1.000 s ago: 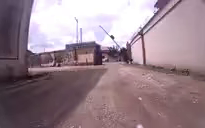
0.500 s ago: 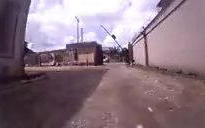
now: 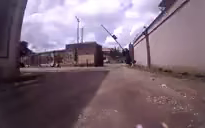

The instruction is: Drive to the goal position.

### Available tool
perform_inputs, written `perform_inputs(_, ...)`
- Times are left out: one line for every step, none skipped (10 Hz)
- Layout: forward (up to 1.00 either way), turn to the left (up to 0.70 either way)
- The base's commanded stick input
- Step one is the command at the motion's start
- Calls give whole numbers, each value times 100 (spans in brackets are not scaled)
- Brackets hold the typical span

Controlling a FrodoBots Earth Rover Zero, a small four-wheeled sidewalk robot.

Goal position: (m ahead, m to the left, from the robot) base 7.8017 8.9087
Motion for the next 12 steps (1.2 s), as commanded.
perform_inputs(70, 4)
perform_inputs(70, 4)
perform_inputs(70, 4)
perform_inputs(70, 4)
perform_inputs(70, 4)
perform_inputs(70, 4)
perform_inputs(70, 4)
perform_inputs(70, 4)
perform_inputs(70, 4)
perform_inputs(70, 4)
perform_inputs(70, 4)
perform_inputs(70, 4)
